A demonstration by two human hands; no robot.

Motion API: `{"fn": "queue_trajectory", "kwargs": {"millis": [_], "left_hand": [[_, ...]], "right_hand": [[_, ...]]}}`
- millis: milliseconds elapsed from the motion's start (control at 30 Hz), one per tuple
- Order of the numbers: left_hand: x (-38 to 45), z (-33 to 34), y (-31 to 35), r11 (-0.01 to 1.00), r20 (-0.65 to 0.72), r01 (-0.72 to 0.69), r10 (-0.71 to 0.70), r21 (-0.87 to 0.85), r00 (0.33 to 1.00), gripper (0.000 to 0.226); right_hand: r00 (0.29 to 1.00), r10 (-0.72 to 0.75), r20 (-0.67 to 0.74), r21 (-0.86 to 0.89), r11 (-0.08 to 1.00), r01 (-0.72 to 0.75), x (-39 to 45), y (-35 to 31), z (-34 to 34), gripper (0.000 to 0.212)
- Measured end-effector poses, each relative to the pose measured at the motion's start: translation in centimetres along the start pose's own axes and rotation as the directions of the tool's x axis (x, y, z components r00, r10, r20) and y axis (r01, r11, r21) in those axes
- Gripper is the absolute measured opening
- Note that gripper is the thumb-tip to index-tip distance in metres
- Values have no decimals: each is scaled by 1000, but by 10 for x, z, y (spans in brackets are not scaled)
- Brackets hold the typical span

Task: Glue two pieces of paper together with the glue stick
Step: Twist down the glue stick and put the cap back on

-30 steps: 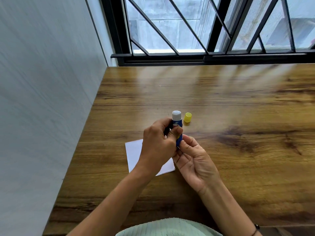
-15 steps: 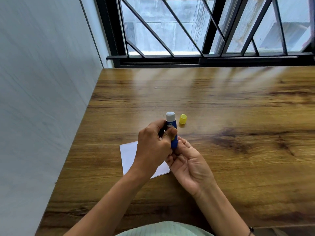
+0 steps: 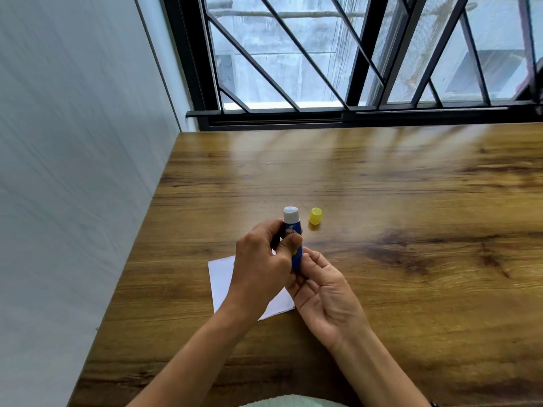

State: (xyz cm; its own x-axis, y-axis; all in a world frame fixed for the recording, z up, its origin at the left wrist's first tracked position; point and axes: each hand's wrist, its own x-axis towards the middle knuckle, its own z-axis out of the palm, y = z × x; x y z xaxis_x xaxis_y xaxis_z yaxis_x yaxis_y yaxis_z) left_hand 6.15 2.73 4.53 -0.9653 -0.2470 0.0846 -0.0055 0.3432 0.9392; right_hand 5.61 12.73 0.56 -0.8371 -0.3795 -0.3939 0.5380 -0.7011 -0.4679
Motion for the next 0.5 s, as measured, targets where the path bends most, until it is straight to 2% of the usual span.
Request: {"fn": "queue_trajectory", "kwargs": {"millis": [133,333,500], "left_hand": [[-1,1,0,1000,-8,-14,14,28,1000,17],[-1,0,-2,1000,-16,-14,14,13,1000,13],[-3,0,-2,1000,-17,-16,16,19,1000,15]], "right_hand": [[999,-42,6,5,999,42,-1,1,-4,17],[989,148,-2,28,989,-148,-2,0,2,30],[999,50,6,24,998,-50,-3,2,0,17]]}}
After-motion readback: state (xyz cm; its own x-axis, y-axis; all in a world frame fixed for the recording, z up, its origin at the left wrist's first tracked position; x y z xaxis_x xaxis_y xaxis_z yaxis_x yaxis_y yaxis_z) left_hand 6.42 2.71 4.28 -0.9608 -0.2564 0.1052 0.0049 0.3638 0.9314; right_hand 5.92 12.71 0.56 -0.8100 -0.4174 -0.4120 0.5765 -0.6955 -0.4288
